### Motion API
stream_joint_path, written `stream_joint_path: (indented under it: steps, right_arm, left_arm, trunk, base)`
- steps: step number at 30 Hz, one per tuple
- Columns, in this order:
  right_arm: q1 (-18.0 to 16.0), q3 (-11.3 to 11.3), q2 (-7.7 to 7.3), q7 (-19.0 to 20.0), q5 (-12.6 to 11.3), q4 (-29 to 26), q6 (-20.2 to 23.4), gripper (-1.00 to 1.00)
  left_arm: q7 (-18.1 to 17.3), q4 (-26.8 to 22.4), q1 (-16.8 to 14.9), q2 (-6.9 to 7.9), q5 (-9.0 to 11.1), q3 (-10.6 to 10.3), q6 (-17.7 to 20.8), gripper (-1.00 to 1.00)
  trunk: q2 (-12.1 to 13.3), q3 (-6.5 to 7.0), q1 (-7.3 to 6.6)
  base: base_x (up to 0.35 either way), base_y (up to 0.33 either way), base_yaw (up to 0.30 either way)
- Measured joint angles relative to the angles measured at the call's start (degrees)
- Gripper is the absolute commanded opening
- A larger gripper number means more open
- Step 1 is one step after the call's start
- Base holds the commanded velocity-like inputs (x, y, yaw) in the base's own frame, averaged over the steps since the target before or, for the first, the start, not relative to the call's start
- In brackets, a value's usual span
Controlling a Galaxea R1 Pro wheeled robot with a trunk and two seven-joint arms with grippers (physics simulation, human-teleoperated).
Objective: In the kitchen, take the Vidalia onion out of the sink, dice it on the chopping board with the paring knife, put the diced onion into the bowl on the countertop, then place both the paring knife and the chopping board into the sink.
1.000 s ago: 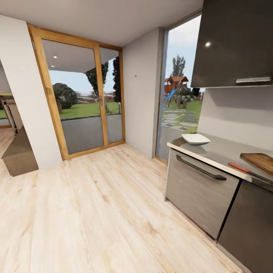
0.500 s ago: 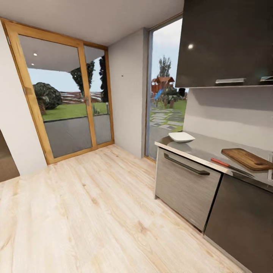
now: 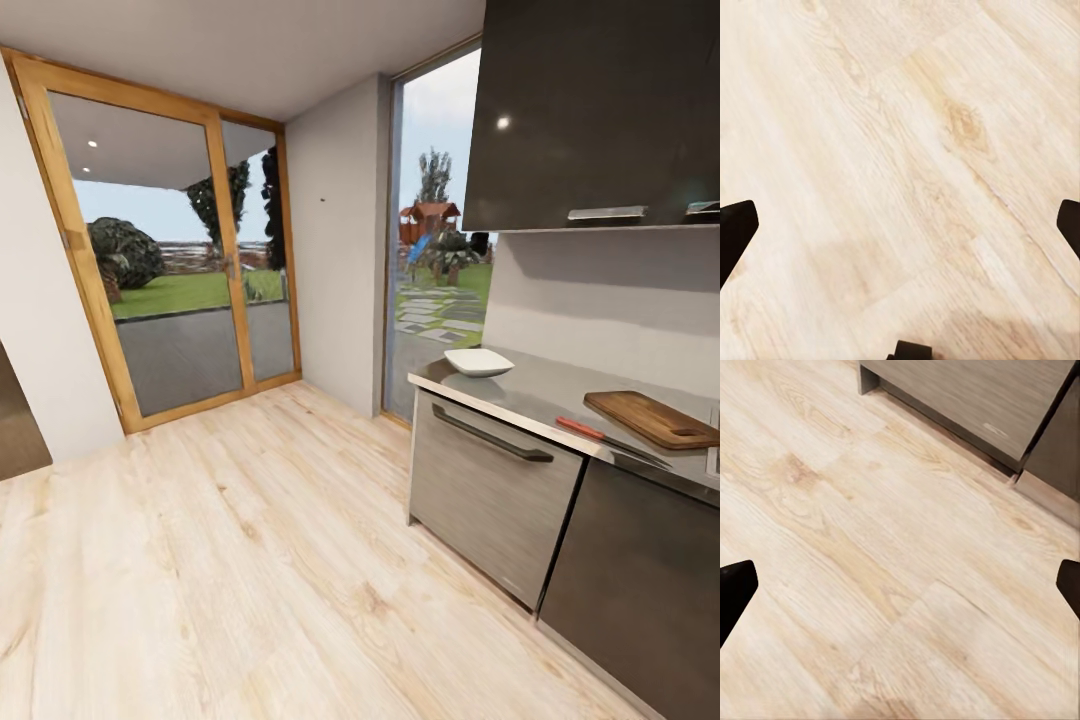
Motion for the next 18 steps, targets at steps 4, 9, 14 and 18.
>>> stream_joint_path:
  steps: [4,9,14,18]
  right_arm:
    - [0.0,-0.1,-0.25,0.0,0.0,1.4,0.0,1.0]
    - [0.0,-0.1,-0.33,0.0,0.1,4.2,0.0,1.0]
    - [0.0,0.0,-0.36,0.0,0.1,5.0,0.0,1.0]
    - [0.0,0.1,-0.31,0.0,0.1,5.4,0.0,1.0]
  left_arm:
    - [0.0,0.0,0.0,0.02,0.0,0.0,0.0,1.0]
    - [0.0,0.2,0.0,0.2,0.0,0.0,-0.1,1.0]
    - [0.0,0.2,0.0,0.33,0.0,0.0,-0.1,1.0]
    - [0.0,0.6,0.0,0.34,0.0,-0.1,-0.1,1.0]
  trunk:
    - [0.0,0.0,0.0]
    - [0.0,0.0,0.0]
    - [0.0,0.0,0.0]
    - [0.0,0.0,0.0]
  base:
    - [0.0,0.0,0.0]
    - [0.0,0.0,0.0]
    - [0.0,0.0,0.0]
    - [0.0,0.0,0.0]
